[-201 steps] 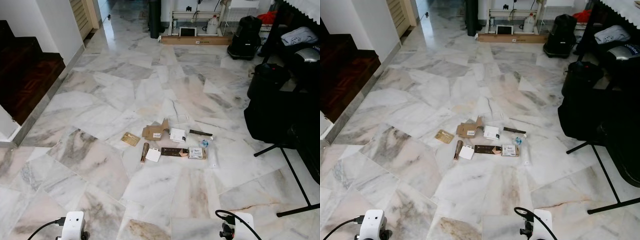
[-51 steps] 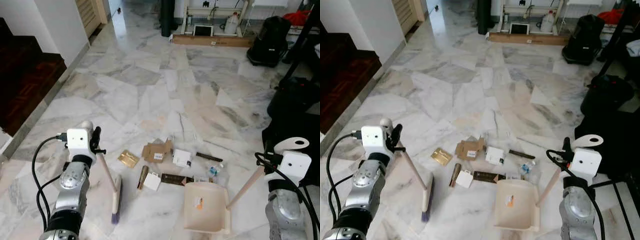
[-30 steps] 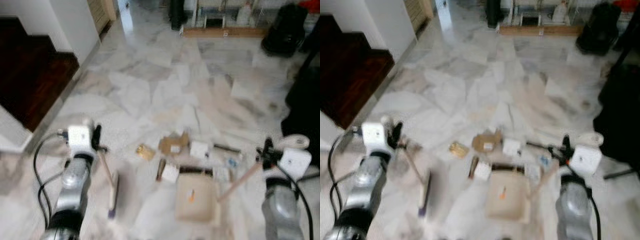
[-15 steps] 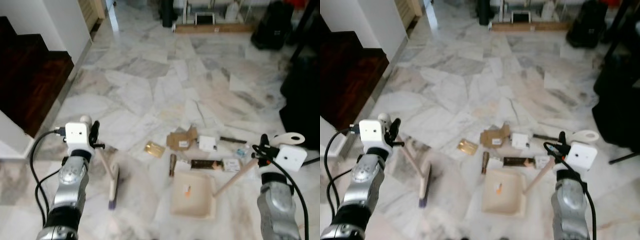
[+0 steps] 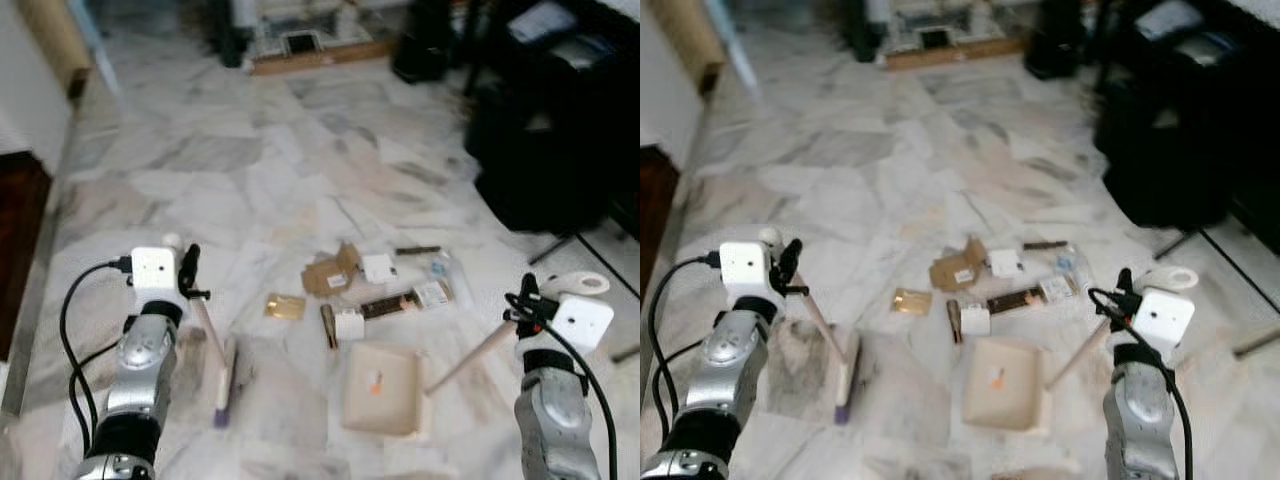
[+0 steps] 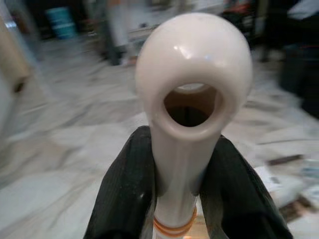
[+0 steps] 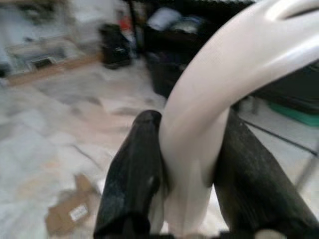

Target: Sweep floor

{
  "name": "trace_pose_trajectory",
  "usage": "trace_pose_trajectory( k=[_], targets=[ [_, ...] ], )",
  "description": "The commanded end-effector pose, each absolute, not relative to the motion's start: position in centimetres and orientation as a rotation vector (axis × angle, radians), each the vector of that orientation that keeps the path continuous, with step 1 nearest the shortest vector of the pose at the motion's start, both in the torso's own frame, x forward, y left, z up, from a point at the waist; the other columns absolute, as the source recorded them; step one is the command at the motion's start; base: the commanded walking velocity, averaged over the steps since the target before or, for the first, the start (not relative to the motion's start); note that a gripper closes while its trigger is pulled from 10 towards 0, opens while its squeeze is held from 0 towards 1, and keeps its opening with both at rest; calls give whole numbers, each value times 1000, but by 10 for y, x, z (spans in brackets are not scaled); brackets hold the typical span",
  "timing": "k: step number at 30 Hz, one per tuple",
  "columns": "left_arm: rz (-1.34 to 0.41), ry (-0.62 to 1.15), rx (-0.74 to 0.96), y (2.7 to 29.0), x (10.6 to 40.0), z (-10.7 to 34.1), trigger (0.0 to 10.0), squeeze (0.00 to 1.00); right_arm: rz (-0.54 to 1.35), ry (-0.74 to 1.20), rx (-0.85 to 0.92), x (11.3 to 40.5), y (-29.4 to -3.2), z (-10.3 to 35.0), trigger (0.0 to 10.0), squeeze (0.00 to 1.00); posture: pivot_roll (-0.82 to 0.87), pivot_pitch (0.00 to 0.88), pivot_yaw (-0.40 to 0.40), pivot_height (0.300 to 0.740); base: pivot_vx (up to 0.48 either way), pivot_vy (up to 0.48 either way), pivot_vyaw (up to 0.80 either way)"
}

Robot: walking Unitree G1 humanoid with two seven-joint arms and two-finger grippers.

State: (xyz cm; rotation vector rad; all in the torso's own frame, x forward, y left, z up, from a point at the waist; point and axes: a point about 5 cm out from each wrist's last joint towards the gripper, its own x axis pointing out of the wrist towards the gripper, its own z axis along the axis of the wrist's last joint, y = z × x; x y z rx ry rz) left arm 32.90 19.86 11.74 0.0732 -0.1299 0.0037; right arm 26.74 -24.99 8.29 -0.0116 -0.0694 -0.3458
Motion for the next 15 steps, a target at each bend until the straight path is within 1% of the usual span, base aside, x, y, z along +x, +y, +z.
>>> trace_pose_trajectory(
  k=[1,2,15],
  targets=[
    [11,-179,80,203,331,129,10000,0,-343,-117,-17,271,-248,92,10000,0,-46,92,71,740,0,390,-781],
    [10,-177,84,203,331,129,10000,0,-343,-119,-14,271,-248,93,10000,0,-45,94,72,740,0,0,-775],
    [-9,-187,66,200,332,131,10000,0,-341,-127,-15,271,-245,91,10000,0,-43,109,72,740,0,0,0]
  ],
)
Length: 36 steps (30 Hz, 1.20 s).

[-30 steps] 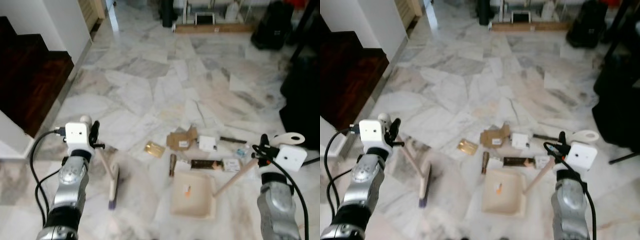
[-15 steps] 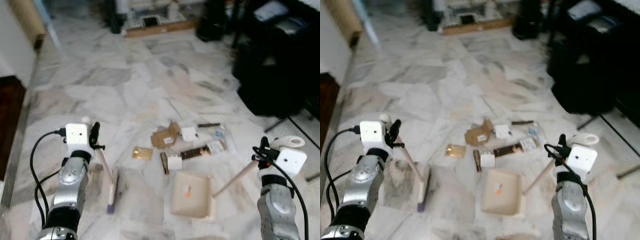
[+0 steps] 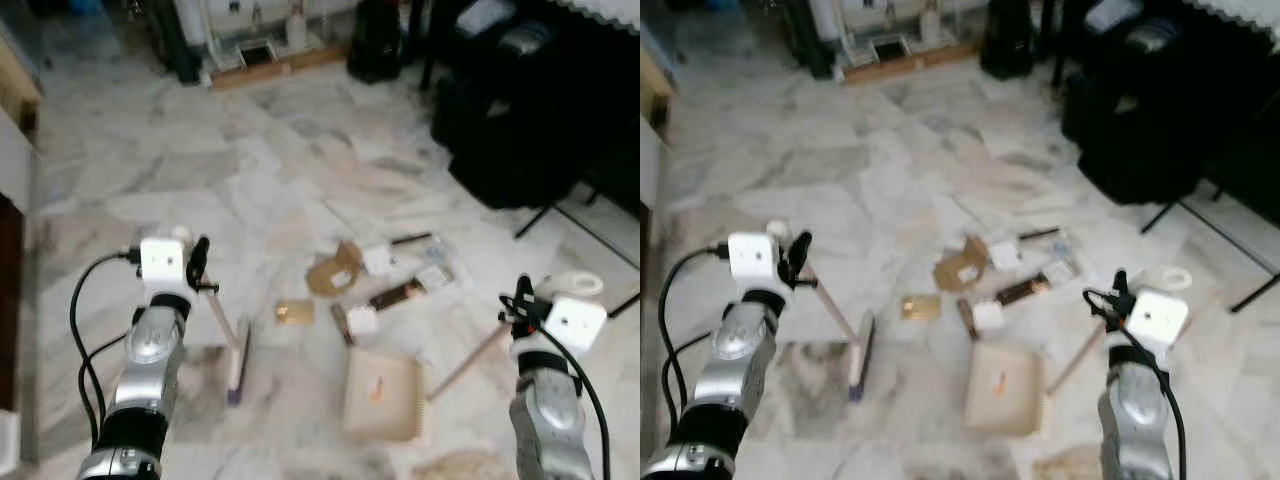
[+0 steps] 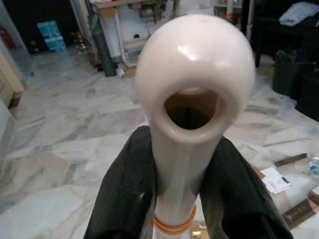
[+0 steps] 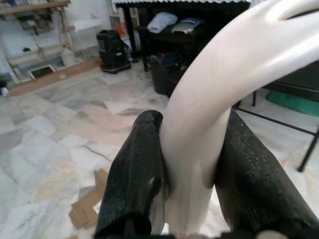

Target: Sweep floor

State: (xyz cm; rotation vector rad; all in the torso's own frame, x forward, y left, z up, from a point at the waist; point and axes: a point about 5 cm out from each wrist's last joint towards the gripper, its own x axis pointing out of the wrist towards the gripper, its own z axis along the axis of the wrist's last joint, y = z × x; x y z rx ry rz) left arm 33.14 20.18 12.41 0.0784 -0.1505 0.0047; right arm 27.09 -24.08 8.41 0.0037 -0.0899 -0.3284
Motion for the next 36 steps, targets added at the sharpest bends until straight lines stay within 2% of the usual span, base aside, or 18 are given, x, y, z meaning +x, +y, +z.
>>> trace_pose_trajectory(
  k=[1,9,12,36],
  targets=[
    [-11,-181,72,200,332,131,10000,0,-340,-127,-14,271,-245,91,10000,0,-43,109,72,740,0,0,0],
    [-7,-176,67,200,332,130,10000,0,-347,-108,-18,273,-245,90,10000,0,-41,110,68,740,33,0,-70],
    [-3,-176,66,200,332,130,10000,0,-347,-112,-7,273,-245,90,10000,0,-43,109,66,740,294,0,-746],
    [24,-201,63,205,332,134,10000,0,-326,-125,-10,275,-242,91,10000,0,-45,104,62,740,359,0,-34]
  ],
)
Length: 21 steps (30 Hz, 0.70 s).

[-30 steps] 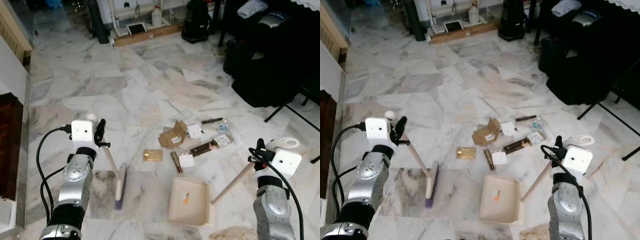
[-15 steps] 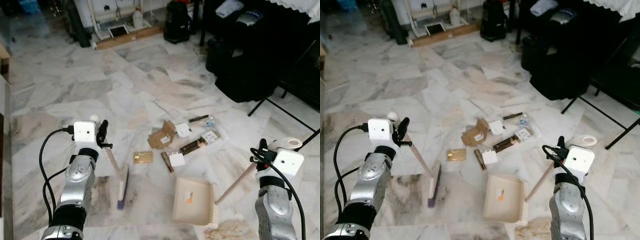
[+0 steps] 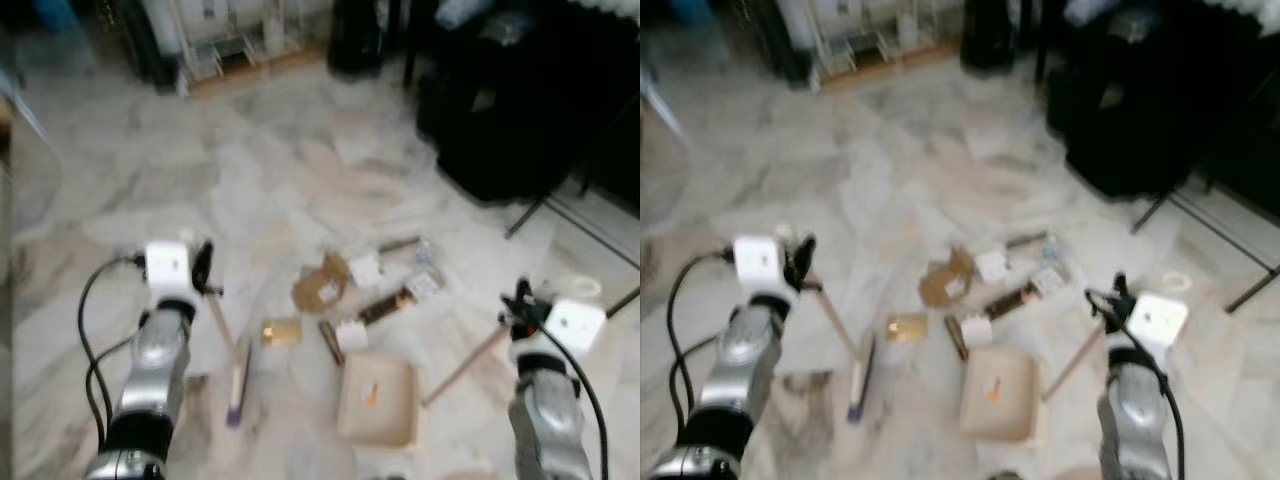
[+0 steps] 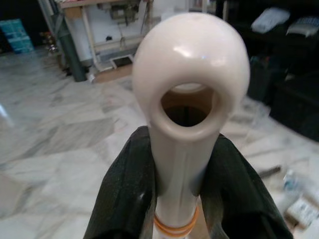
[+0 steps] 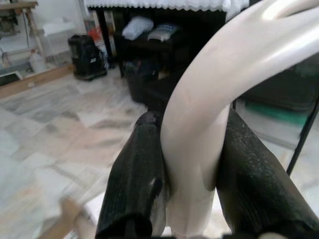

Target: Sweep floor

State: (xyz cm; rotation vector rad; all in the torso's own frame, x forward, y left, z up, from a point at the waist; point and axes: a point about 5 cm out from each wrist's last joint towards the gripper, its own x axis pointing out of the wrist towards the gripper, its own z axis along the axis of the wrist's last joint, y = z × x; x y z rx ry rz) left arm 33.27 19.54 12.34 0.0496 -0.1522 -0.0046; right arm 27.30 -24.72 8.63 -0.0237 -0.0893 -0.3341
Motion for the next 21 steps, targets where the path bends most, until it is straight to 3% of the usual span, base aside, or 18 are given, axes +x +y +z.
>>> trace_pose_trajectory(
  k=[1,11,21],
  targets=[
    [24,-201,64,205,333,134,10000,0,-326,-126,-10,275,-242,91,10000,0,-45,102,62,740,394,0,0],
    [35,-210,66,207,333,136,10000,0,-331,-118,-7,273,-243,89,10000,0,-46,107,62,740,384,0,0],
    [31,-208,56,206,331,134,10000,0,-335,-96,-6,265,-237,82,10000,0,-51,110,61,740,0,0,0]
  ],
)
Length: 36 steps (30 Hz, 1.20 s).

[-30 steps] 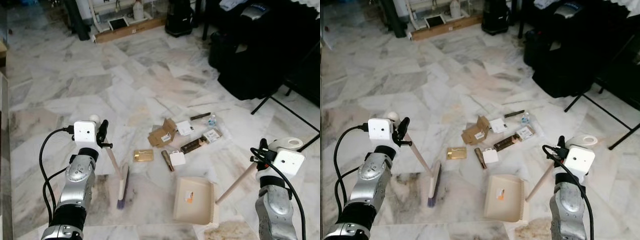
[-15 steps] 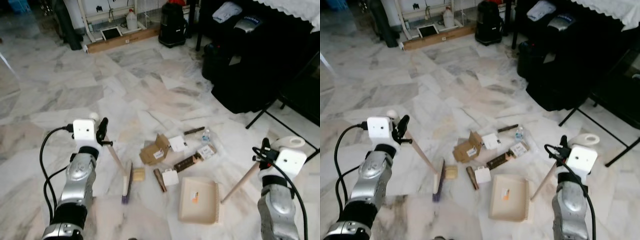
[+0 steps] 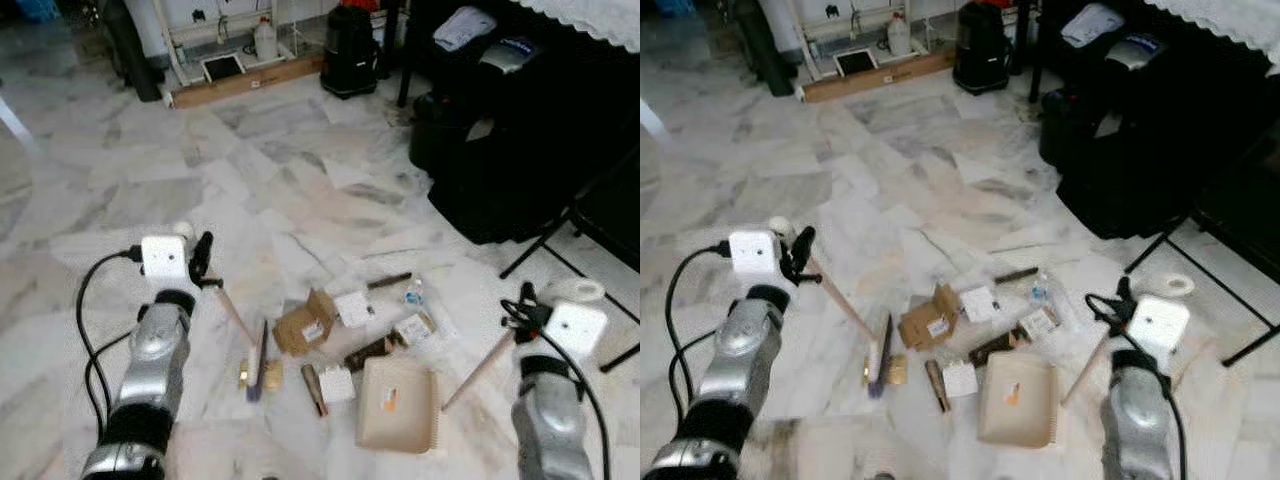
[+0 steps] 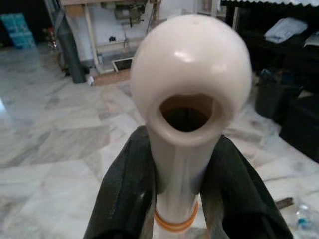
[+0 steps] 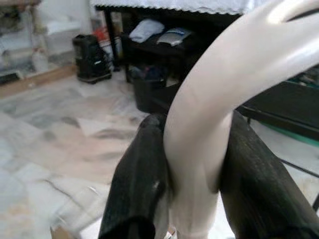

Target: Sweep floor

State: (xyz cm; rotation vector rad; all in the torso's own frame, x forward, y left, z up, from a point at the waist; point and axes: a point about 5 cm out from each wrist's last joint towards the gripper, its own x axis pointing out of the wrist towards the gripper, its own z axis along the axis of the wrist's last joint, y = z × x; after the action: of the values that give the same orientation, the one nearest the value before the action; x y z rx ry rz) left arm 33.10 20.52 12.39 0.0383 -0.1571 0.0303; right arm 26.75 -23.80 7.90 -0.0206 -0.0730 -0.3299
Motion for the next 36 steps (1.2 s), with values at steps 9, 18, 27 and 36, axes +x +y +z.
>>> trace_pose_trajectory(
  k=[9,18,27,36],
  targets=[
    [-3,-189,35,202,331,130,10000,0,-338,-50,-11,258,-235,69,10000,0,-52,108,65,740,0,0,0],
    [-103,-135,-36,187,329,121,10000,0,-385,6,-69,246,-242,54,10000,0,-53,105,67,740,0,0,0],
    [-111,-96,-70,189,329,114,10000,0,-405,48,-79,242,-243,43,10000,0,-44,125,74,740,0,0,0],
    [-153,-58,-76,187,328,109,10000,0,-407,79,-92,241,-243,32,10000,0,-40,135,87,740,0,0,0]
  ],
)
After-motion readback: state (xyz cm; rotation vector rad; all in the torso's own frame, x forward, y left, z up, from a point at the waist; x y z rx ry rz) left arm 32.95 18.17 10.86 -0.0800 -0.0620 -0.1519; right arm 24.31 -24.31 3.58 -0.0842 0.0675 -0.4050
